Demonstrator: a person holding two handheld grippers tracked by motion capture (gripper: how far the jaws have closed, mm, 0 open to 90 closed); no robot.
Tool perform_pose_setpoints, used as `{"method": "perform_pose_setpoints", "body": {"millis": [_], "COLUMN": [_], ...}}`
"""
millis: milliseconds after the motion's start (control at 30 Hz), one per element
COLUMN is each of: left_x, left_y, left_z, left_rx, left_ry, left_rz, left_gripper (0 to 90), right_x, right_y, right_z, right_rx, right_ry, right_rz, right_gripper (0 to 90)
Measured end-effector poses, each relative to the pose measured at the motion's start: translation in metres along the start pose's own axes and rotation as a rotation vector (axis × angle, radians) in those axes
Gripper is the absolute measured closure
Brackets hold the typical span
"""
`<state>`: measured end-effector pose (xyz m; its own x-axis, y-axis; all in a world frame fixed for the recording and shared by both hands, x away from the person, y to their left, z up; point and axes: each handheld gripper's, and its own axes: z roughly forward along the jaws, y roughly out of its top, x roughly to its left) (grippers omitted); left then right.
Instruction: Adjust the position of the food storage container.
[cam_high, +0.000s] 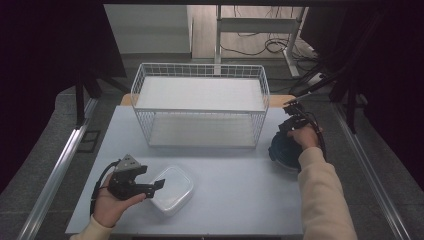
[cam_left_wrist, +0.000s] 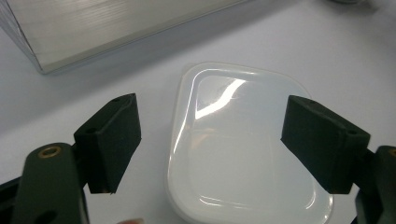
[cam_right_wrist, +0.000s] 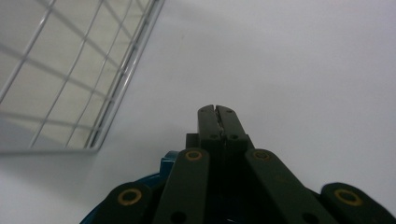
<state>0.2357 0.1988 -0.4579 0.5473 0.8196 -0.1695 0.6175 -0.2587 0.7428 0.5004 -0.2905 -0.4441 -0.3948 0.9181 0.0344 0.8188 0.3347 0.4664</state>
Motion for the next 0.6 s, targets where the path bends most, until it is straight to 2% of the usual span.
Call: {"method": "perform_pose_setpoints", "body": {"millis": [167, 267, 300, 400, 467, 600], "left_x": [-0.001, 0.000, 0.000, 0.001, 0.001, 0.001], "left_y": [0.000, 0.001, 0.001, 0.001, 0.002, 0.001], "left_z": [0.000, 0.001, 0.000, 0.000, 0.000, 0.002], "left_rx": [0.000, 0.000, 0.001, 0.000, 0.001, 0.003], "left_ry": [-0.002, 0.000, 0.001, 0.004, 0.004, 0.002], "left_rz": [0.001, 0.001, -0.001, -0.001, 0.000, -0.002], "left_gripper": [19.7, 19.7, 19.7, 19.7, 19.7, 19.7], "right_x": [0.007, 0.009, 0.008, -0.006, -0.015, -0.035], "right_y": [-0.012, -0.017, -0.018, -0.021, -0.024, -0.032], "right_z": [-0.007, -0.012, -0.016, -0.032, -0.036, -0.036], "right_rx": [0.007, -0.013, -0.024, -0.056, -0.042, -0.021], "right_ry": [-0.005, 0.014, 0.004, -0.050, -0.072, -0.119], "right_rz": [-0.032, -0.058, -0.070, -0.067, -0.056, -0.065], "right_gripper": [90.0, 90.0, 90.0, 90.0, 90.0, 90.0]}}
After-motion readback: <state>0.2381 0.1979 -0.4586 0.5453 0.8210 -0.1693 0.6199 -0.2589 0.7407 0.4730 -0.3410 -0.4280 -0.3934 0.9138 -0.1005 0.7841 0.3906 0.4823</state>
